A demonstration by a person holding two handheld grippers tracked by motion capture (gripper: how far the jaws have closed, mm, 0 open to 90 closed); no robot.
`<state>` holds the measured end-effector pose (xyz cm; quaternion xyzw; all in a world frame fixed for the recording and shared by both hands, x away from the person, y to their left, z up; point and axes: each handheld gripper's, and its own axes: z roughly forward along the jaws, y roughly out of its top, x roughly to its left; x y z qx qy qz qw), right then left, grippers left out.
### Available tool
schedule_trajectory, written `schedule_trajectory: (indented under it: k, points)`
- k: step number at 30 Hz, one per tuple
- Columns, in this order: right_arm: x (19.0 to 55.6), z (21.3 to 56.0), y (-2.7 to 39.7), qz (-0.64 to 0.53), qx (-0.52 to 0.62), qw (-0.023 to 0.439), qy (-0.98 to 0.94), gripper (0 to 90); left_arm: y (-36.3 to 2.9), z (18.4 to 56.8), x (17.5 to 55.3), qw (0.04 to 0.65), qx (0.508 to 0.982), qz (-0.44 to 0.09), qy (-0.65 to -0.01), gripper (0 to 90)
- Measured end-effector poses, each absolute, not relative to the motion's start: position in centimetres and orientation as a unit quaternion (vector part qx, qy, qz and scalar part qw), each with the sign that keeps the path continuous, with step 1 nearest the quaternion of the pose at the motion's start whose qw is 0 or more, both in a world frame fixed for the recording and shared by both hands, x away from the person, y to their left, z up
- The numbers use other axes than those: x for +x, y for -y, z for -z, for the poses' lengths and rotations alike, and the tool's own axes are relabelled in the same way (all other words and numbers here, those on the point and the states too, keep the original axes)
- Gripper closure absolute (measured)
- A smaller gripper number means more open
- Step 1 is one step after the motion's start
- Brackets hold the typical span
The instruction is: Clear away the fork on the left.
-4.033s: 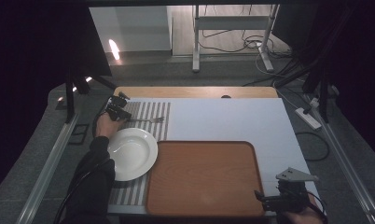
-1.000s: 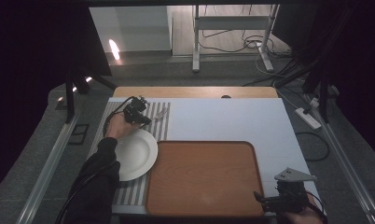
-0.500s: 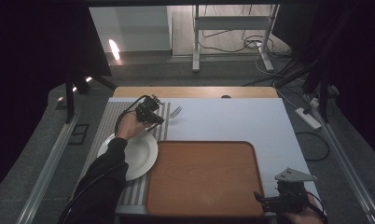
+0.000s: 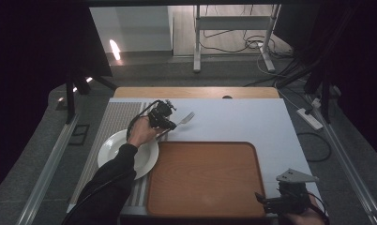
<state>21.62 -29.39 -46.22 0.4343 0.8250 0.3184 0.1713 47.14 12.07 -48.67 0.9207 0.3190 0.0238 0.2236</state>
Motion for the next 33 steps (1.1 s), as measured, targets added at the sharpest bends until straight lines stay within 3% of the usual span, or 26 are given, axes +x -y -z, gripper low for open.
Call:
schedule_trajectory:
  k: [33]
  points:
    - [21.6, 46.2, 29.3, -0.318, 0.432, 0.173, -0.826, 0.0, -8.4, 49.4, 38.3, 0.216, 0.93, 0.021, -0.298, 85.7]
